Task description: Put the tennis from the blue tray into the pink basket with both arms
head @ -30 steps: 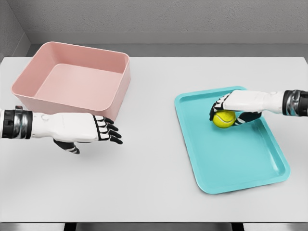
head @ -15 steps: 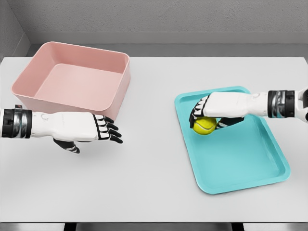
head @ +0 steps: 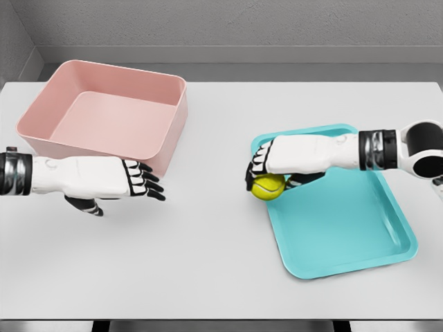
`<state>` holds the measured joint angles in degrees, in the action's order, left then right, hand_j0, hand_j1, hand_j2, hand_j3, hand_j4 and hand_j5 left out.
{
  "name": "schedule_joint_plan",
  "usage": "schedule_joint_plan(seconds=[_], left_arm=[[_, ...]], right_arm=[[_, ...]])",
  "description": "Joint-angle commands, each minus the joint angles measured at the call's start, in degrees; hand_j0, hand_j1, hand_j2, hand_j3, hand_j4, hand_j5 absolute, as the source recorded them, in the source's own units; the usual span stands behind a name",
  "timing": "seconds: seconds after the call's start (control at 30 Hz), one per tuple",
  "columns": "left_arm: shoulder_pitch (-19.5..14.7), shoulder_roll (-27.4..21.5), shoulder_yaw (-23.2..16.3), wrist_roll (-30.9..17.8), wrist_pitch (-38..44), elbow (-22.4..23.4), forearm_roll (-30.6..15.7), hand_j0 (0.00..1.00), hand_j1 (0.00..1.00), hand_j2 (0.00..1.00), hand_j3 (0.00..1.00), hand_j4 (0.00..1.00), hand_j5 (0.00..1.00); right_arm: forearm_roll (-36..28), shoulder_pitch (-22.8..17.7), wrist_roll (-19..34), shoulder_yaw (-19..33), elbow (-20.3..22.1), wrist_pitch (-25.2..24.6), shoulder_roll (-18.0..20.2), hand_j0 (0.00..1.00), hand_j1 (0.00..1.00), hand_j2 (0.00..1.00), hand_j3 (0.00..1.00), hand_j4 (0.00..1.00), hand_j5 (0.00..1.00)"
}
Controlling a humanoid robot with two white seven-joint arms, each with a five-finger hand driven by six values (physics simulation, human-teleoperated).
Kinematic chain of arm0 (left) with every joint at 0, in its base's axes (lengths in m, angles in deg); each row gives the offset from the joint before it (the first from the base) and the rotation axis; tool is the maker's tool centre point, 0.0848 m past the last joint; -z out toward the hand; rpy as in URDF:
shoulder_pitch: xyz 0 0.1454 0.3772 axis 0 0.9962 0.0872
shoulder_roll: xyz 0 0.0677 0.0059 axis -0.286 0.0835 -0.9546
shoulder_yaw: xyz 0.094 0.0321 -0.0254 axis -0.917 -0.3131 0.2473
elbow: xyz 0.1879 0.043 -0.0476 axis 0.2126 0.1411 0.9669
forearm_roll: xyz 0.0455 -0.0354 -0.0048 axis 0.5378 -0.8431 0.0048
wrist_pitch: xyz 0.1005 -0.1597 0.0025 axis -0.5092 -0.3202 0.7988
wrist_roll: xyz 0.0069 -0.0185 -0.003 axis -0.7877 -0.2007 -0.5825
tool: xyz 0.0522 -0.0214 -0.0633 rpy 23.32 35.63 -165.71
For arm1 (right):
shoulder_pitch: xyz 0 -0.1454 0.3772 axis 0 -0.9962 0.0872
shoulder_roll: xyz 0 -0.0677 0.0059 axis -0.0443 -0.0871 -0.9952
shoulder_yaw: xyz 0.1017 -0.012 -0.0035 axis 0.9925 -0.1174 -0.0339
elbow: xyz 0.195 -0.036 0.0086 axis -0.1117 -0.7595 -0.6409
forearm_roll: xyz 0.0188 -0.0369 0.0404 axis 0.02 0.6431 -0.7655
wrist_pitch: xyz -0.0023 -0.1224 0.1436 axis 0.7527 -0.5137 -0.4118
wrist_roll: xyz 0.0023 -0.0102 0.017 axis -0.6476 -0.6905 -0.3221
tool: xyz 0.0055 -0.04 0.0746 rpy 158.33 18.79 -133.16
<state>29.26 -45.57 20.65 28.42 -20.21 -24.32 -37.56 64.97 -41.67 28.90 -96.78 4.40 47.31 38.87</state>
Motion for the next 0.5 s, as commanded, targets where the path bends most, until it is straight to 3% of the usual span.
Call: schedule_joint_plan(seconds=[0.0,0.47], left_arm=[[0.00,-1.54,0.39,0.02,0.12,0.07,-0.58,1.00,1.00,1.00,1.00,1.00,1.00],[-0.18,-2.24,0.39,0.02,0.12,-0.02,-0.58,1.00,1.00,1.00,1.00,1.00,1.00]], right_arm=[[-0.40,0.00,0.03,-0.13,0.20,-0.16,-0.94,0.62,0.62,0.62,0.62,0.62,0.62],[-0.40,0.09,0.47,-2.59,-0.42,-0.16,-7.54,0.62,0.62,0.62,0.62,0.62,0.62]])
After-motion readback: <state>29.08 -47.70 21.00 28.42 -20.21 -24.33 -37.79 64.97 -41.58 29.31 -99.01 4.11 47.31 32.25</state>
